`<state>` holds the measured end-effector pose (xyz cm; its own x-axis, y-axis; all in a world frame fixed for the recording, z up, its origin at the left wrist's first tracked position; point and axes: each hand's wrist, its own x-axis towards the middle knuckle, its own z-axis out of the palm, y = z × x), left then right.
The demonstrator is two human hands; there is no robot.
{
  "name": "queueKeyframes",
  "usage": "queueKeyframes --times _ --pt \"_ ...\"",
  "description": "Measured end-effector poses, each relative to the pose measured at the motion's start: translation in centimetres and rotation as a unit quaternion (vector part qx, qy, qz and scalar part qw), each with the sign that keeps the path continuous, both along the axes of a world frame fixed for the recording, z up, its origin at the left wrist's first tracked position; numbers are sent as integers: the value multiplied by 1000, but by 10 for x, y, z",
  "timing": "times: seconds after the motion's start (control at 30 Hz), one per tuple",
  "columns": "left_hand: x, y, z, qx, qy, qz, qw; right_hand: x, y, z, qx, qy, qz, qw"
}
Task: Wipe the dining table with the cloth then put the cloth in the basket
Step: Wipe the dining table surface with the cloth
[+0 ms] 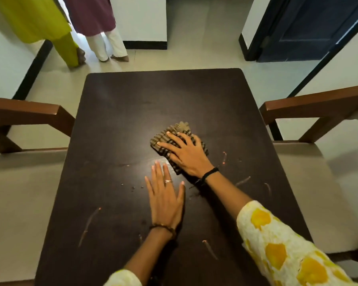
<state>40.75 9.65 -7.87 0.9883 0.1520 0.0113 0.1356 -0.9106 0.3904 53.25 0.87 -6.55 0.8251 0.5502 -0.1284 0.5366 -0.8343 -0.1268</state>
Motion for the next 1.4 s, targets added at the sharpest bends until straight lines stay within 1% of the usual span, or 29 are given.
queueKeyframes --times 0.07,0.17,0.27,0.4,0.57,0.7,0.77,0.97,1.03,1.13,1.33,1.4 --pt "-1 -26 -10 35 15 -11 999 17 -33 0 -5 5 -14 1000" --pt "-1 -36 -19 96 21 -25 995 39 -91 -1 7 -33 -102 994" --pt "-1 -36 -22 102 17 -22 994 53 -140 -1 8 -36 -144 989" --pt "-1 -37 -18 88 21 -15 996 62 -174 -1 14 -23 -187 982" --pt "-1 -37 -15 79 37 -14 996 28 -185 1 27 -21 -233 972" --pt "-1 -37 -14 77 47 -14 996 -12 -186 -1 36 -24 -224 974" --pt "-1 -37 -14 78 44 -13 996 -6 -188 -1 36 -18 -228 973" --pt "0 -37 -15 74 32 -11 997 52 -188 2 50 1 -252 966" --pt "-1 -38 -15 76 32 -13 997 53 -189 1 49 2 -256 965" --pt "-1 -38 -13 75 31 -12 997 27 -193 2 52 -4 -261 964" --pt "-1 -37 -11 70 47 -18 996 -69 -199 2 47 -1 -302 952" --pt "-1 -38 -11 70 50 -18 996 -79 -193 2 38 -4 -324 945"
